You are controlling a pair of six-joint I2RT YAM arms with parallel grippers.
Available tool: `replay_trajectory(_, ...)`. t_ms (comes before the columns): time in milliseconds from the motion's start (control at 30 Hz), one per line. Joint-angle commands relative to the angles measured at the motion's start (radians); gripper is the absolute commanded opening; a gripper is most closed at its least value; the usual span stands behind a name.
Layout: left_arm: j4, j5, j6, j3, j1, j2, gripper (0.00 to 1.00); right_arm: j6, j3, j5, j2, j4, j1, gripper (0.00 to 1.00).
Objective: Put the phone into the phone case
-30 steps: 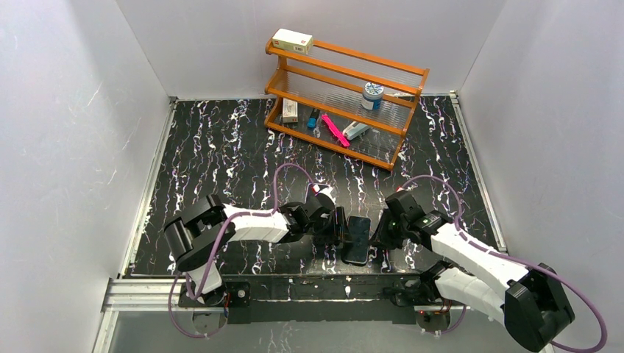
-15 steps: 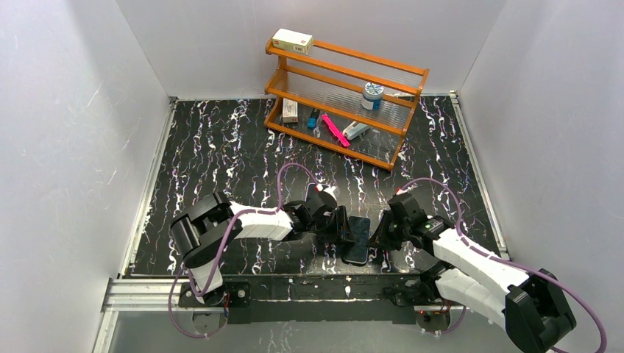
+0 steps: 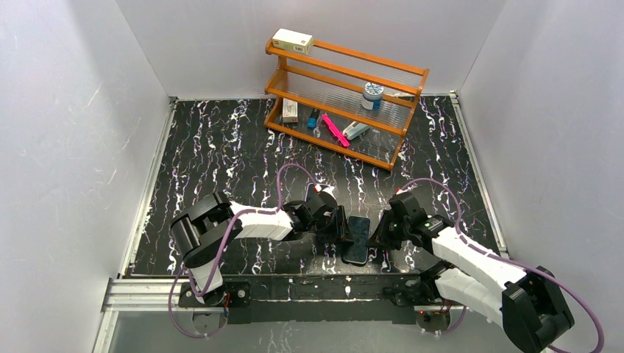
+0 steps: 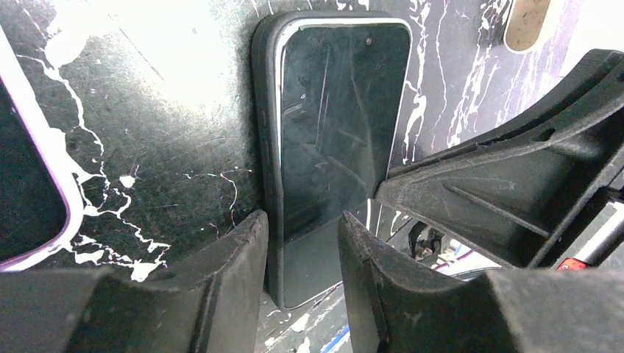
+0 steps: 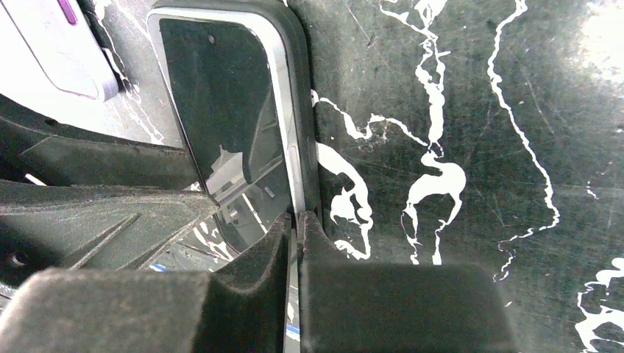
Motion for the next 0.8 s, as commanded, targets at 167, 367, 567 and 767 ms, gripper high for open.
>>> replay_trajectory(167,-0.128,-0.040,-0.029,0.018,-0.025,-0.001,0.38,0.007,0.103,0.126,-0.011,-0.092,0.030,0.35)
replay_trajectory(367,-0.081,-0.002,-0.071,-0.007,0.001,-0.013,0.37,0.035,0.116,0.134,-0.088,-0.098,0.027,0.53)
replay_trajectory(567,-0.010,0.047,-0.097,-0.034,0.026,-0.015,0.38,0.061,0.061,0.098,-0.122,-0.021,0.024,0.62)
replay_trajectory(767,-0.031,0.049,-0.084,-0.025,0.026,-0.003,0.37,0.059,0.022,0.087,-0.109,0.042,0.021,0.73)
